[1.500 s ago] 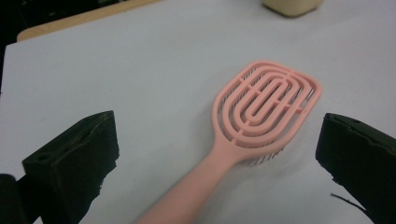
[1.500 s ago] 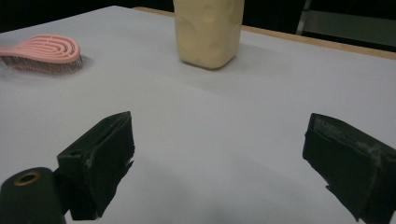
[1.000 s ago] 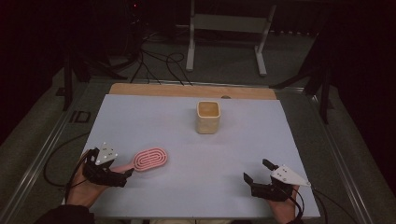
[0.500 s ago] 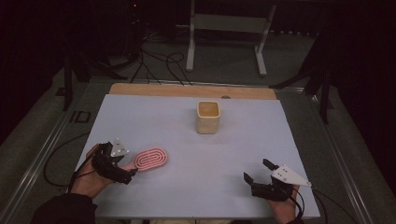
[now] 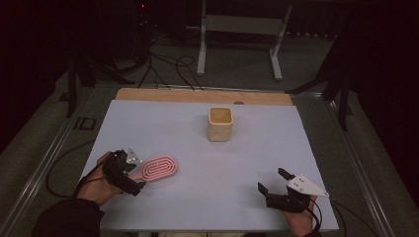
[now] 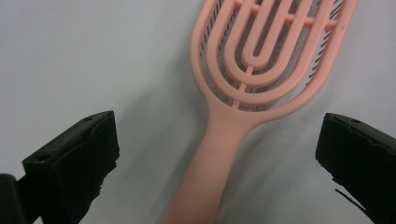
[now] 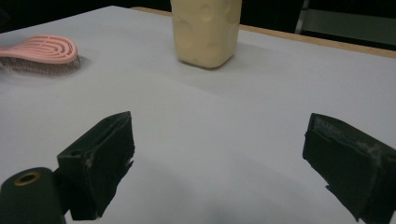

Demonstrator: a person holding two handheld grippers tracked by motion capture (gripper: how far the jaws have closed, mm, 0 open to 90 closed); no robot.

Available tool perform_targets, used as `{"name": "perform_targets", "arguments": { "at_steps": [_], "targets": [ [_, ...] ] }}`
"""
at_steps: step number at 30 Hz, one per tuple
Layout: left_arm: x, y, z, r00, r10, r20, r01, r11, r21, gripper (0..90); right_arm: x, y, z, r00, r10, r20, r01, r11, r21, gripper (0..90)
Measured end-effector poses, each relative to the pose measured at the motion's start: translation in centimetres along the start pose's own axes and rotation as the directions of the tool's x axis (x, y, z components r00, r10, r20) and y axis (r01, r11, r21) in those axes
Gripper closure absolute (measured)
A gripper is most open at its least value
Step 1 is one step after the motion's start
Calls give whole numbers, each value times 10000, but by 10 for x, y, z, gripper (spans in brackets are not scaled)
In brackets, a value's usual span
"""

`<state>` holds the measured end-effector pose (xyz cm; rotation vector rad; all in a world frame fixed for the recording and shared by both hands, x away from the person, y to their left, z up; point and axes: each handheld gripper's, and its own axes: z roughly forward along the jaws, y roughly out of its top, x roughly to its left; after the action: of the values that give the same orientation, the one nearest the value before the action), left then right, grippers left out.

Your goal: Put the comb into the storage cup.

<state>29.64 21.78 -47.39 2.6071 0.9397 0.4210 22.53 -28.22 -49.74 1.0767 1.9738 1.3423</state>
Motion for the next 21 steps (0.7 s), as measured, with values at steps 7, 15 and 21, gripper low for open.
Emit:
{"name": "perform_targets", "arguments": {
  "at_steps": [7, 15, 21],
  "targets": [
    [-1, 3, 11, 9996, 158, 240, -177, 9965, 813, 42, -1, 0, 0, 10000, 11, 54, -11, 10000, 66, 88],
    [-2, 8, 13, 9995, 211, 252, -240, 9921, 1230, 155, -1, 0, 1, 10000, 44, 86, -45, 9999, 125, 88],
    [-4, 13, 14, 9984, 513, 257, -548, 9855, 1609, 352, -1, 0, 1, 10000, 49, 83, -50, 9999, 129, 88]
  ]
}}
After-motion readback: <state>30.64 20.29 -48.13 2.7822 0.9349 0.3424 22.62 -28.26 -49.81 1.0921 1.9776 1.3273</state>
